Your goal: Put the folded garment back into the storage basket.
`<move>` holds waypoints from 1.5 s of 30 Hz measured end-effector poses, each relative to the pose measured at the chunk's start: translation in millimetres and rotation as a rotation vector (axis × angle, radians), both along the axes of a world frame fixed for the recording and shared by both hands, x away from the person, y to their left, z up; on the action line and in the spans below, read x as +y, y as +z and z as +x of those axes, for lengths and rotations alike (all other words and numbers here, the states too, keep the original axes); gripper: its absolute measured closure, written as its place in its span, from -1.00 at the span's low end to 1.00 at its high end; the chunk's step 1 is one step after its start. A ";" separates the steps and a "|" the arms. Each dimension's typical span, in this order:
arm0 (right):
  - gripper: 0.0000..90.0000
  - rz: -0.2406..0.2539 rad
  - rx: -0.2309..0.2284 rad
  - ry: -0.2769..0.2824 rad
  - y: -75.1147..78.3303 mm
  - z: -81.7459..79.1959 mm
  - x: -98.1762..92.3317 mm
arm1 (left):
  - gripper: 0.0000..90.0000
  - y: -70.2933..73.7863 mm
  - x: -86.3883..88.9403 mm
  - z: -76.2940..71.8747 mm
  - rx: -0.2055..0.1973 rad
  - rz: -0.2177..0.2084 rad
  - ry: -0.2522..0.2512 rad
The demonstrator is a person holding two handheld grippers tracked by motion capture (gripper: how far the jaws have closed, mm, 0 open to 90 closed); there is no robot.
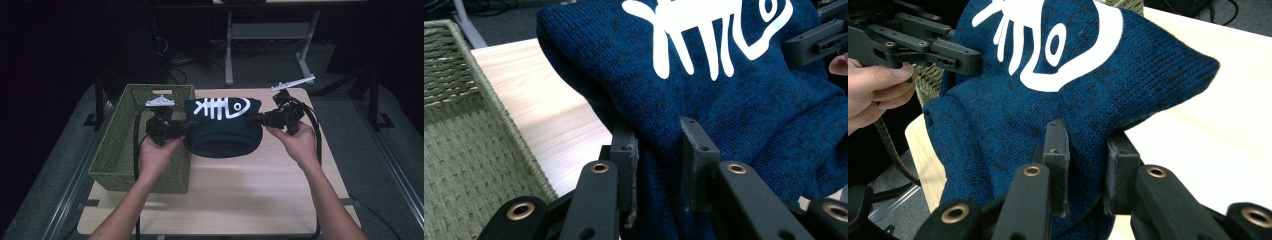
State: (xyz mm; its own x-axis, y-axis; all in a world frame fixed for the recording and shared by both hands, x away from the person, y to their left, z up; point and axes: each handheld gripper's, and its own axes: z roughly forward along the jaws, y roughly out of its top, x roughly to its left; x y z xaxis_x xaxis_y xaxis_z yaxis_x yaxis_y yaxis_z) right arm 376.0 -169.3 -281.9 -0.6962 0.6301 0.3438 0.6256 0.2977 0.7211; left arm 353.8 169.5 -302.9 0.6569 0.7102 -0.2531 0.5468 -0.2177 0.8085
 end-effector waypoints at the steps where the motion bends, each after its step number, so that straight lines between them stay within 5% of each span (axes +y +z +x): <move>1: 0.69 0.000 0.000 0.000 0.0 0.0 0.0 | 0.60 0.2 1.4 0.0 -0.001 0.001 0.000; 45: 0.68 -0.005 -0.022 0.076 12.2 16.0 65.9 | 0.60 5.6 62.7 -8.2 -0.012 -0.018 0.100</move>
